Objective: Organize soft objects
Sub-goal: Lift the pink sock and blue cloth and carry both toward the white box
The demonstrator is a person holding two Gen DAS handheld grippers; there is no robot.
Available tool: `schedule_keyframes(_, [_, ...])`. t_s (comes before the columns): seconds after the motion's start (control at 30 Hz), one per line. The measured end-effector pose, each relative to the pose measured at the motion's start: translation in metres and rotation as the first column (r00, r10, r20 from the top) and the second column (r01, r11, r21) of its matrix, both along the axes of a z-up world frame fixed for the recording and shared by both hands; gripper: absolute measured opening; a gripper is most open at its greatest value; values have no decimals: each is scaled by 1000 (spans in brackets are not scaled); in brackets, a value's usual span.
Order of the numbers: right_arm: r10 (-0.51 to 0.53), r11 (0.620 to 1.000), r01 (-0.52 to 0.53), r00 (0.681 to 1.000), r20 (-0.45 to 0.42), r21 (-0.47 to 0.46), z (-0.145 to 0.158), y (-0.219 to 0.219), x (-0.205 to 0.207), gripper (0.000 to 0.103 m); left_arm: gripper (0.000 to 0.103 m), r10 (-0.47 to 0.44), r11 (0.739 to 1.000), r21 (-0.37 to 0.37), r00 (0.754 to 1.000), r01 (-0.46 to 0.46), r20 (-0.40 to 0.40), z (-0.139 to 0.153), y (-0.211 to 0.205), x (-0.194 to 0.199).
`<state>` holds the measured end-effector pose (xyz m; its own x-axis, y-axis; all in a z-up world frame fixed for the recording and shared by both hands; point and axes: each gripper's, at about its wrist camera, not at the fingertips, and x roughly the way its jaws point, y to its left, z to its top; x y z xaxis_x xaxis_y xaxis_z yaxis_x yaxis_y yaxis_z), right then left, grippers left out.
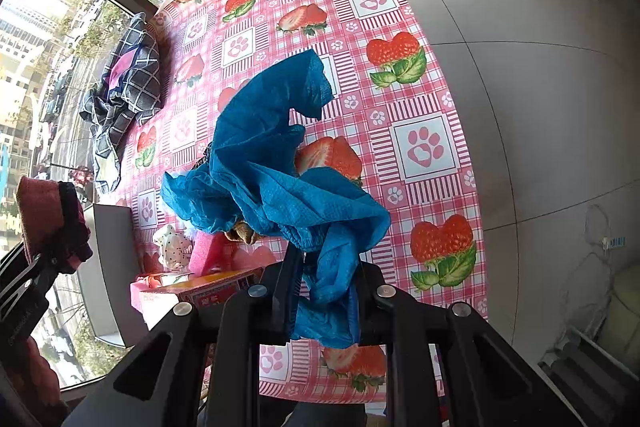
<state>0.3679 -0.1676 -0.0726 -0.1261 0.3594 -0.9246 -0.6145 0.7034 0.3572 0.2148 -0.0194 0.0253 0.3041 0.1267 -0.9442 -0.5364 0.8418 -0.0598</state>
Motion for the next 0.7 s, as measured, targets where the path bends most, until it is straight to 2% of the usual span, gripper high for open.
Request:
schedule_keyframes(0.17, [-45, 999, 45, 999, -12, -8, -3, -21, -1, 21, 26, -84, 996, -15, 996, 84, -2, -4, -20, 15])
schedule_keyframes(0.3, [-79, 997, 79, 996, -32, -22, -10, -36, -2, 21, 26, -177, 984, -19, 984, 177, -4, -7, -44, 27])
schedule_keyframes(0.5, [-110, 994, 108, 993, -44, -34, -16, -52, -5, 21, 26, -301, 953, -42, 954, 300, -19, -18, -76, 36])
schedule_keyframes(0.7, [-140, 989, 137, 989, -50, -62, -23, -65, -13, 21, 26, -386, 919, -88, 923, 384, -8, -29, -98, 29])
